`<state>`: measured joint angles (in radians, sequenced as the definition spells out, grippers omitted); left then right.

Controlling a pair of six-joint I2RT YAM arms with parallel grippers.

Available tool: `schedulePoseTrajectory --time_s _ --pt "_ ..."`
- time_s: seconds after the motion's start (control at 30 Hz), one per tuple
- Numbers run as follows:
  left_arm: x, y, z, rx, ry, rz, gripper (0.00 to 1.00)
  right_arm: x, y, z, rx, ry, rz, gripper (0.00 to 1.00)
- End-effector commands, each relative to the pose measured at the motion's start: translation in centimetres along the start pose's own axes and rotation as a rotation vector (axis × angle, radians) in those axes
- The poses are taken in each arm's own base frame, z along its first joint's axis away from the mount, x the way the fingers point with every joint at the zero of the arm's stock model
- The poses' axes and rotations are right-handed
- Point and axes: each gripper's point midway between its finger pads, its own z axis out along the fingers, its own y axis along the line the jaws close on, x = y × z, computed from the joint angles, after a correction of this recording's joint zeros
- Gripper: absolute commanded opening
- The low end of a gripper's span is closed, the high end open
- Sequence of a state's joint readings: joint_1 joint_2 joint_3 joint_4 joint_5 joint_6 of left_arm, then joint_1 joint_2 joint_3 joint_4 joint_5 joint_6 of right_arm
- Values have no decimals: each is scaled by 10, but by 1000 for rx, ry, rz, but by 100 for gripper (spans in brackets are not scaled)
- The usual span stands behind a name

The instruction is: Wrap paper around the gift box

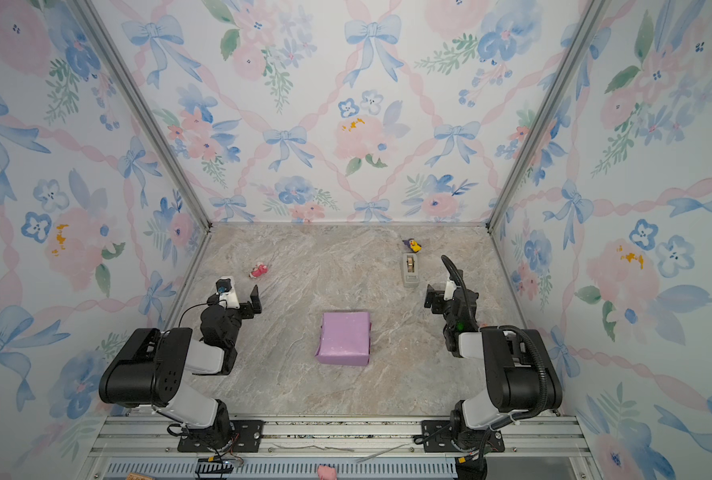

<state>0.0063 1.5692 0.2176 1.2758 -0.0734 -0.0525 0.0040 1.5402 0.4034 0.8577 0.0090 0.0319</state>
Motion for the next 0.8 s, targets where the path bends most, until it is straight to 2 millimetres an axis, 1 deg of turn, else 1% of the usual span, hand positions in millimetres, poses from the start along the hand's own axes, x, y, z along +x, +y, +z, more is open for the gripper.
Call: schedulePoseTrajectory --time_s 0.0,0.77 --pt "4 0 -2 -8 8 -3 98 -3 0 -1 6 -22 -18 96" --pt "3 -4 0 -2 14 13 98 -3 0 -1 5 -25 -18 96"
